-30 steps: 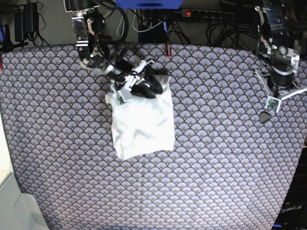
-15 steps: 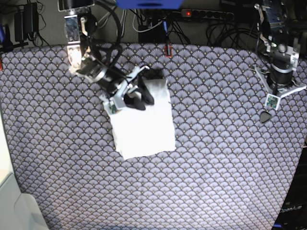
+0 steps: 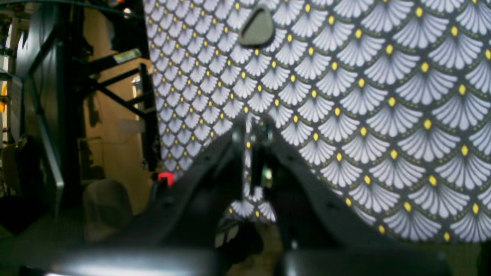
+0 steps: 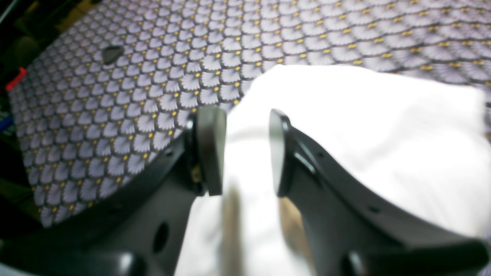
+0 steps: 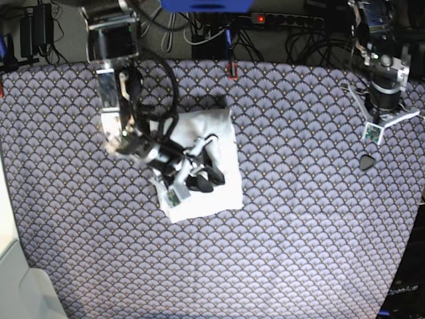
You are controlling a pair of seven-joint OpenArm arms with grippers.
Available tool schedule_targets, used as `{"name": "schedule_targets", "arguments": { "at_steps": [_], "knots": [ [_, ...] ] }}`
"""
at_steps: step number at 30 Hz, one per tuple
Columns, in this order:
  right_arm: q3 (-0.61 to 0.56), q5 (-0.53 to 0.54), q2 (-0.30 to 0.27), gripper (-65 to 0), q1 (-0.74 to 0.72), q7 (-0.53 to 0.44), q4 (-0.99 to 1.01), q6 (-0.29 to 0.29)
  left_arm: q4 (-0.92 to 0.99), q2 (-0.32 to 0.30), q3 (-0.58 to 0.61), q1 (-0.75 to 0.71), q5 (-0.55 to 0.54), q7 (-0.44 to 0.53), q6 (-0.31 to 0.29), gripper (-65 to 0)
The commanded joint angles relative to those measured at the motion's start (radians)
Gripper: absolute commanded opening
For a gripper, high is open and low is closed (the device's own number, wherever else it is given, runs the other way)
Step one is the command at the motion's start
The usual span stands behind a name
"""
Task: Fold the T-shirt properly
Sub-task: 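Press and smooth the folded square's edge with the right gripper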
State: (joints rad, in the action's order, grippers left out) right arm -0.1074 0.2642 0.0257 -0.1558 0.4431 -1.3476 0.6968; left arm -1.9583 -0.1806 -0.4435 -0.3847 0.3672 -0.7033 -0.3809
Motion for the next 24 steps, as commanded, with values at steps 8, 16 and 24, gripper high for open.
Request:
{"name": "schedule_targets", "arguments": {
  "at_steps": [8,16,24],
  "knots": [
    [0.002,0.020,0.032,-46.4,-0.186,-0.140,0.276,0.001,-0.048,0.000,-0.005,-0.064,0.005,0.014,0.006,-64.7],
    [0.002,0.019,0.027,-46.3,-0.233,-0.303,0.506,0.001,-0.048,0.037,-0.100,-0.090,-0.001,0.021,0.004,-64.7],
    [0.010,0.019,-0.013,-46.4,-0.248,-0.413,0.603,0.001,-0.048,0.043,-0.131,-0.090,-0.004,0.023,0.004,-64.7]
  ]
}}
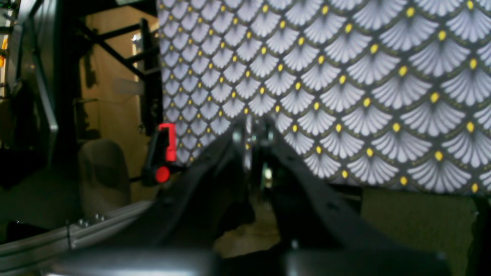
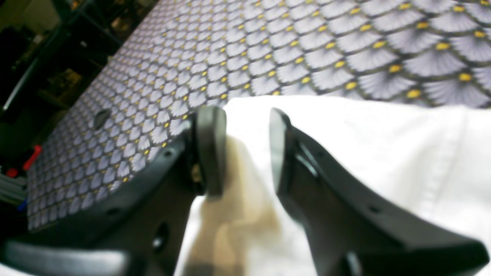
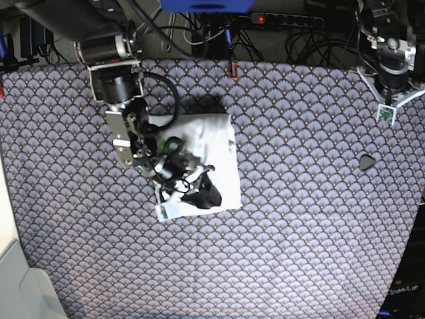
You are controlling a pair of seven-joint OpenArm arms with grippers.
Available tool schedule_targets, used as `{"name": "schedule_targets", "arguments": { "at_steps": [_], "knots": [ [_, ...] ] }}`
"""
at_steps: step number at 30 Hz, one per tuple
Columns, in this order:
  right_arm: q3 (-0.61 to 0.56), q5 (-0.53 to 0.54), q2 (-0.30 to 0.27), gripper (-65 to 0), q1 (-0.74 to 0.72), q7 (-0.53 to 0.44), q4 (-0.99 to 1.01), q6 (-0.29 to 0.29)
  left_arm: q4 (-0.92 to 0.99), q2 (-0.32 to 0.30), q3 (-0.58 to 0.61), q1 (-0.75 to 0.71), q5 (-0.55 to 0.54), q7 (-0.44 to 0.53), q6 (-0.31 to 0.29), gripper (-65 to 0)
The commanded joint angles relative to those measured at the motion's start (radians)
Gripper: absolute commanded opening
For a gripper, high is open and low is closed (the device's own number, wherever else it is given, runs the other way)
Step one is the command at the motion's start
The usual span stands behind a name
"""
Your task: Fold the T-shirt properly
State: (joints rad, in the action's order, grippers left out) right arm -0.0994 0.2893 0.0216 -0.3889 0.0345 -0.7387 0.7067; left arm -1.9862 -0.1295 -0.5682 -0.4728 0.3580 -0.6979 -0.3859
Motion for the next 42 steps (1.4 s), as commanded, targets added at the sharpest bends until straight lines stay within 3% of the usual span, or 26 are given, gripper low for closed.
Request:
{"name": "schedule_targets", "arguments": {
  "at_steps": [1,10,15,22,28,36,40,42],
  "knots": [
    [0.002,-0.005,-0.021,-46.4,-0.014,-0.014,-0.005,-0.009,-0.020,-0.008,-0.006,-0.002,0.005,0.017,0.009,-64.7],
    [0.002,-0.003,-0.025,-46.4,0.028,-0.034,-0.012,-0.009,-0.028,-0.008,-0.005,-0.002,0.005,0.017,0.009,-64.7],
    [0.000,-0.005,-0.027,-46.4,0.071,-0.023,-0.203,-0.009,-0.028,-0.008,-0.006,-0.002,0.003,0.019,0.009,-64.7],
    [0.002,-0.006,-0.033,-46.4,0.146,0.157,-0.545,-0.009,-0.029,-0.008,0.001,0.006,0.002,0.019,0.006,-64.7],
    [0.031,-0.006,-0.122,-46.4,0.318,0.278,-0.862,-0.009,-0.034,-0.008,-0.042,-0.002,-0.126,0.010,-0.144,-64.7],
    [0.247,-0.006,-0.216,-46.9,0.600,0.281,-1.088,-0.009,-0.022,-0.020,-0.137,-0.050,-0.207,0.017,-0.238,-64.7],
    [0.409,-0.006,-0.220,-54.0,0.752,0.279,-1.155,-0.009,-0.022,-0.035,-0.140,-0.114,-0.208,0.017,-0.299,-64.7],
    [0.487,-0.005,-0.211,-60.9,0.829,0.279,-1.177,-0.009,-0.022,-0.035,-0.140,-0.163,-0.208,0.019,-0.312,-64.7]
  ]
}}
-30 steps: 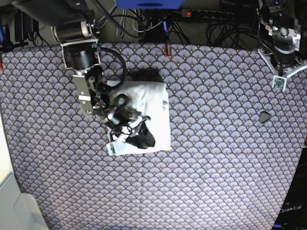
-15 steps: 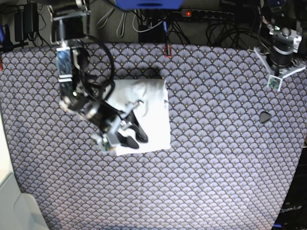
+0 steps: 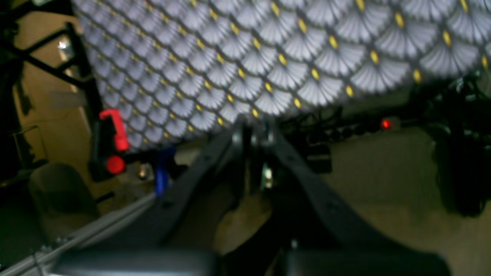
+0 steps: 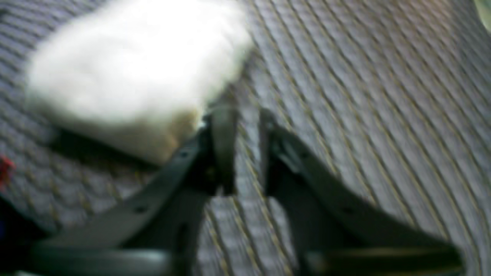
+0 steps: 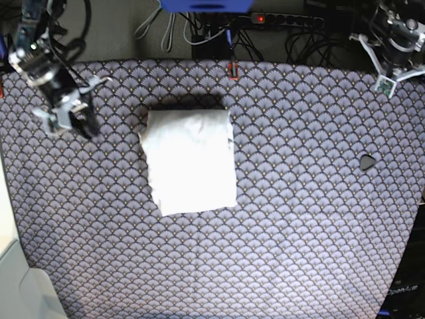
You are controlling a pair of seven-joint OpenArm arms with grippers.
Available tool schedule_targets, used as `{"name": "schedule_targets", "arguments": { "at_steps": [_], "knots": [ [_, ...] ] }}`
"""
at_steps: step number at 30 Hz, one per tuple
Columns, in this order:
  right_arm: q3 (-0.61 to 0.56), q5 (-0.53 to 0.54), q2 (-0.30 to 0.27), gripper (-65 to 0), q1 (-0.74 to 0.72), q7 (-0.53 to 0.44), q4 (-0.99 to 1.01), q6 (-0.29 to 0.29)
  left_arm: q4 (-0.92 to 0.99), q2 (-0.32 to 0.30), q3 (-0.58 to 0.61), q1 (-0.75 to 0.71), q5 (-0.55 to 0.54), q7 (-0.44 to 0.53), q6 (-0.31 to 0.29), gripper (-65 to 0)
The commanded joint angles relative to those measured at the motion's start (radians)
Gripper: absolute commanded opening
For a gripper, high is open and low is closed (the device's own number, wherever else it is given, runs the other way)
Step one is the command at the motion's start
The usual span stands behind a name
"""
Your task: Fold the T-shirt properly
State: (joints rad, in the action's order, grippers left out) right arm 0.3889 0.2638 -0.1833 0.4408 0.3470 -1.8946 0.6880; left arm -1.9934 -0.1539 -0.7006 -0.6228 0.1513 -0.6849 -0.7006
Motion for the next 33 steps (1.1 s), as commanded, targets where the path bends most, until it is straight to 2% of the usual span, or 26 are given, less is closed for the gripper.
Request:
{"name": "schedule_targets", "arguments": {
  "at_steps": [1,6,8,13,16,19,21,23,27,29,33],
  "knots": [
    [0.035,0.021,0.001,-64.8,0.036,-0.033,-0.024,0.010,-0.014,-0.013,-0.008,-0.035,-0.003,0.006,0.002,-64.7],
    [0.149,0.022,0.006,-65.0,0.178,-0.035,-0.016,0.010,0.003,0.000,0.008,-0.108,-0.003,0.006,0.002,-64.7],
    [0.170,0.022,0.008,-65.0,0.230,-0.035,-0.016,0.010,0.029,0.004,0.058,-0.125,-0.003,0.008,0.002,-64.7],
    [0.236,0.024,0.077,-65.0,0.295,-0.035,0.013,0.010,0.153,0.001,0.160,-0.138,-0.003,0.009,0.002,-64.7],
    [0.278,0.024,0.109,-65.0,0.287,-0.036,0.129,0.010,0.378,-0.003,0.253,-0.084,0.004,0.112,0.002,-64.7],
    [0.281,0.021,0.112,-65.0,0.255,-0.058,0.300,0.010,0.647,-0.019,0.278,0.004,-0.002,0.230,0.002,-64.7],
    [0.289,0.021,0.112,-65.0,0.249,-0.127,0.419,0.010,0.811,-0.032,0.298,0.079,-0.002,0.276,0.002,-64.7],
    [0.299,0.019,0.112,-65.0,0.247,-0.237,0.531,0.010,0.980,-0.072,0.321,0.149,-0.003,0.327,0.002,-64.7],
    [0.296,0.019,0.112,-65.0,0.230,-0.472,0.751,0.010,1.305,-0.118,0.375,0.301,-0.003,0.488,0.002,-64.7],
    [0.298,0.018,0.107,-65.0,0.206,-0.553,0.864,0.010,1.414,-0.126,0.393,0.361,-0.002,0.551,0.002,-64.7],
    [0.293,0.018,0.023,-65.0,0.114,-0.644,1.170,0.010,1.502,-0.129,0.417,0.400,0.006,0.578,0.002,-64.7]
  ]
}}
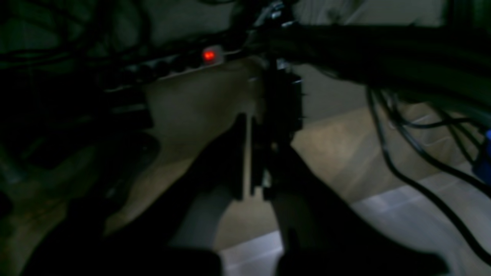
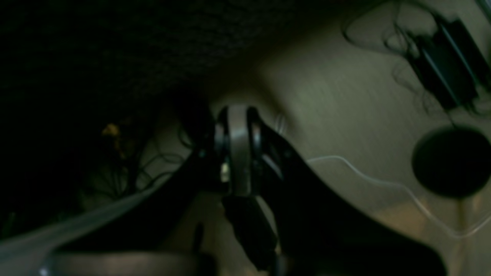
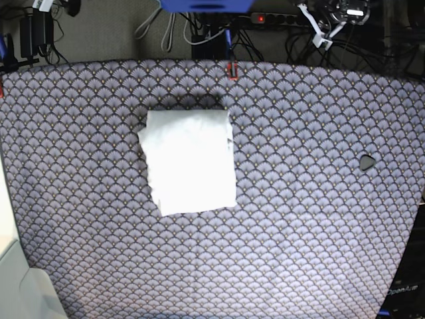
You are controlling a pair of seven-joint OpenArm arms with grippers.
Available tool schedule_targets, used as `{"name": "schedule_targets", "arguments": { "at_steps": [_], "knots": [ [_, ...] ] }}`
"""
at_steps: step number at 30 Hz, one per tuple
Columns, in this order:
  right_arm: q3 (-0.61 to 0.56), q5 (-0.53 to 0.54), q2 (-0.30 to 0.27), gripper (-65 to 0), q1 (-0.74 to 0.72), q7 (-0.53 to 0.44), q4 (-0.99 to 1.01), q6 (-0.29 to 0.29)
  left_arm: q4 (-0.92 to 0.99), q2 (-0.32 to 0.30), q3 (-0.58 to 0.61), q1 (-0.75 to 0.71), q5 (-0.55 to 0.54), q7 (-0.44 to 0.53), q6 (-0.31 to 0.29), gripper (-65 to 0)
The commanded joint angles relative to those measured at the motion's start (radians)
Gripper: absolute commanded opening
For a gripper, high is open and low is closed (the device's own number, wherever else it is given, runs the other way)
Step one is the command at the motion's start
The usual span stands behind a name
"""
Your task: Fold the T-shirt properly
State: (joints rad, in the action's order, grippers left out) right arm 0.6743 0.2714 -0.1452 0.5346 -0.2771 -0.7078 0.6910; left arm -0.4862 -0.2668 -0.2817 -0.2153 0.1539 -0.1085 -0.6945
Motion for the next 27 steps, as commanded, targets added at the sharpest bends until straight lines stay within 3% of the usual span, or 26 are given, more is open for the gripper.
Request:
{"name": "schedule_targets", "arguments": {
  "at_steps": [1,4,7,11,12,16,19,22,24,27],
  "knots": [
    [0.006,0.010,-0.044,-65.0,-0.003,-0.040,0.069,0.007,0.004,-0.013,0.003,-0.003,0.003,0.002,-0.004,-64.7],
    [0.005,0.010,-0.126,-65.0,-0.084,-0.144,0.339,0.007,0.030,0.001,-0.001,0.000,-0.004,0.002,0.011,-64.7],
    [-0.064,0.007,-0.178,-65.0,-0.121,-0.264,0.500,0.007,0.054,0.019,-0.003,-0.013,-0.006,0.005,0.186,-64.7],
    [-0.193,-0.047,-0.182,-65.0,-0.126,-0.304,0.541,0.007,0.131,0.068,-0.003,-0.016,-0.006,0.091,0.365,-64.7],
    [-0.222,-0.064,-0.181,-65.0,-0.130,-0.296,0.543,-0.034,0.172,0.076,-0.003,-0.009,-0.006,0.111,0.411,-64.7],
    [-0.313,-0.136,-0.155,-65.0,-0.195,-0.285,0.594,-0.308,0.334,0.116,-0.004,0.072,-0.006,0.137,0.566,-64.7],
    [-0.379,-0.194,-0.141,-65.0,-0.265,-0.259,0.652,-0.494,0.390,0.139,-0.040,0.121,-0.007,0.137,0.626,-64.6],
    [-0.428,-0.246,-0.104,-65.0,-0.325,-0.235,0.689,-0.666,0.396,0.166,-0.164,0.152,-0.006,0.134,0.640,-64.6],
    [-0.456,-0.281,-0.083,-65.0,-0.337,-0.230,0.689,-0.719,0.393,0.171,-0.213,0.159,0.002,0.134,0.640,-64.6],
    [-0.503,-0.320,-0.057,-65.0,-0.344,-0.230,0.683,-0.738,0.389,0.171,-0.196,0.161,-0.001,0.138,0.615,-64.6]
  ]
}}
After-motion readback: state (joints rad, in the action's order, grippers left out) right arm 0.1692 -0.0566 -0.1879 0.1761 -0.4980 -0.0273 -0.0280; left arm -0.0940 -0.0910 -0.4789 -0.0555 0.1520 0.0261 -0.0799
